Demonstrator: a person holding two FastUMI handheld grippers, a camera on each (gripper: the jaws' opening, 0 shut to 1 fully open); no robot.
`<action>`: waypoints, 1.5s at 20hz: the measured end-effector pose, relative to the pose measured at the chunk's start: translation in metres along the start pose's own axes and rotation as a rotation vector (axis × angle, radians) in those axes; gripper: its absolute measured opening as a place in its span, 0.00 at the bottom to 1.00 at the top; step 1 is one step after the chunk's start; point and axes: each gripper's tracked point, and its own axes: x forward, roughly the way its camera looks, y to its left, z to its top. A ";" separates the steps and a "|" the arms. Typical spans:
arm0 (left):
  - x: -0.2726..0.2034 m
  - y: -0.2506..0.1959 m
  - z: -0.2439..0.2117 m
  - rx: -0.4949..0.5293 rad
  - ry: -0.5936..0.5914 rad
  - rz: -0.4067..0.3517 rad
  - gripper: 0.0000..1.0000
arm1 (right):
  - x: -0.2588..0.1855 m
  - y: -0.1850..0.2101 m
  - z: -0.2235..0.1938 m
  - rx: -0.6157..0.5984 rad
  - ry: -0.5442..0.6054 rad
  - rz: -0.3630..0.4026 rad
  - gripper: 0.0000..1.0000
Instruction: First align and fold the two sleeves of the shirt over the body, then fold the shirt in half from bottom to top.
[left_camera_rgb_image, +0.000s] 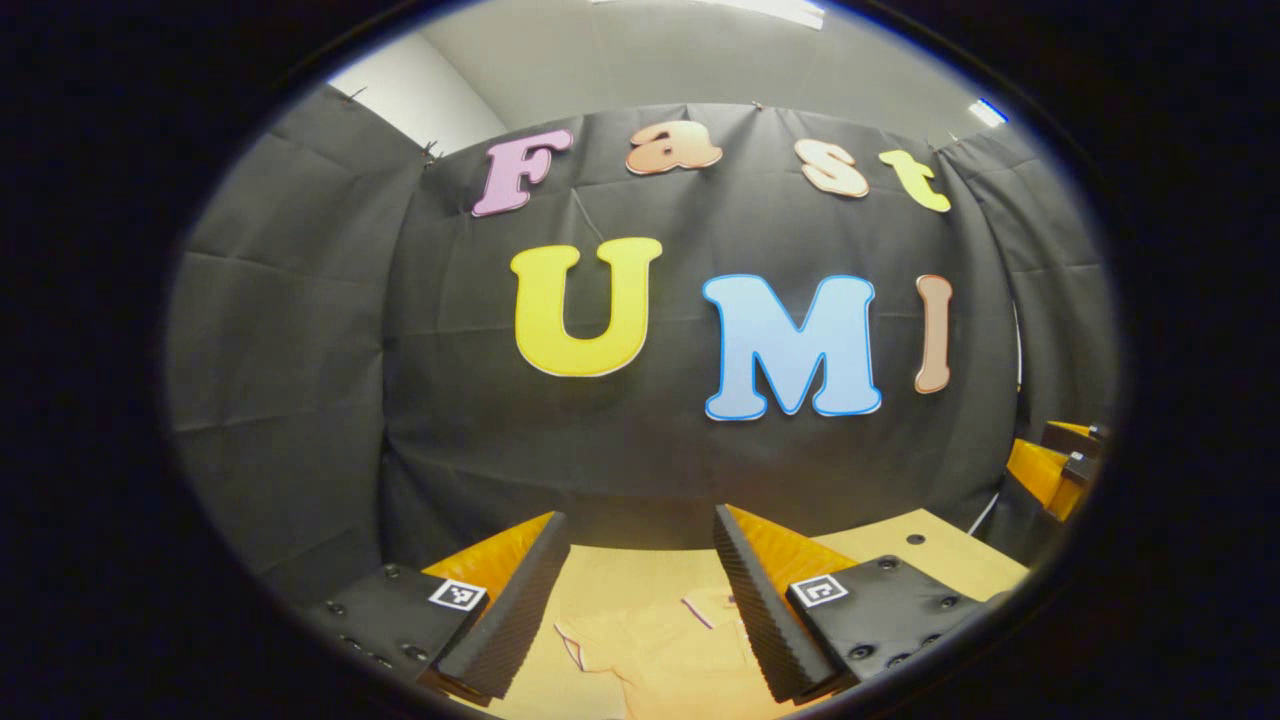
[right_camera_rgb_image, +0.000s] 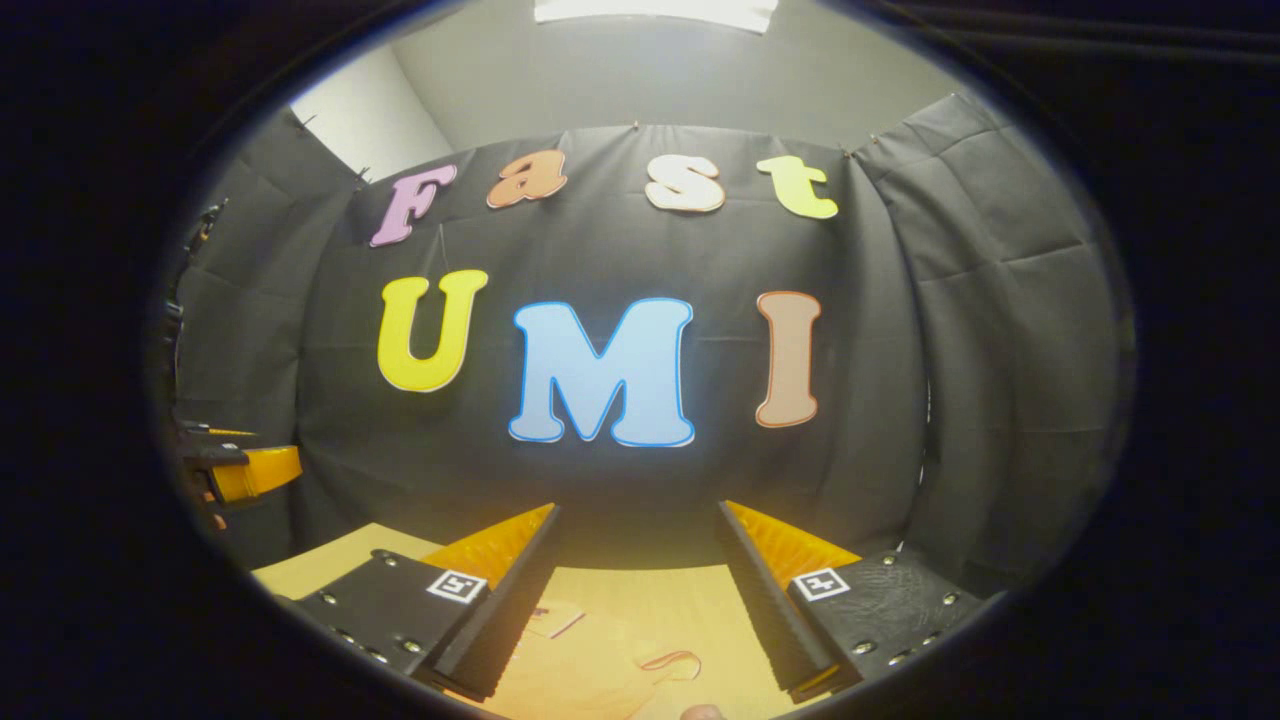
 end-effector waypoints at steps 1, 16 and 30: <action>-0.001 0.003 -0.002 -0.002 0.001 0.005 0.93 | 0.002 0.001 -0.002 0.001 0.005 0.001 0.96; -0.017 0.030 -0.011 0.020 0.028 0.078 0.93 | 0.083 -0.036 -0.173 -0.036 0.383 0.047 0.96; -0.008 0.058 -0.040 0.035 0.116 0.206 0.95 | 0.128 -0.058 -0.377 -0.058 0.821 0.101 0.97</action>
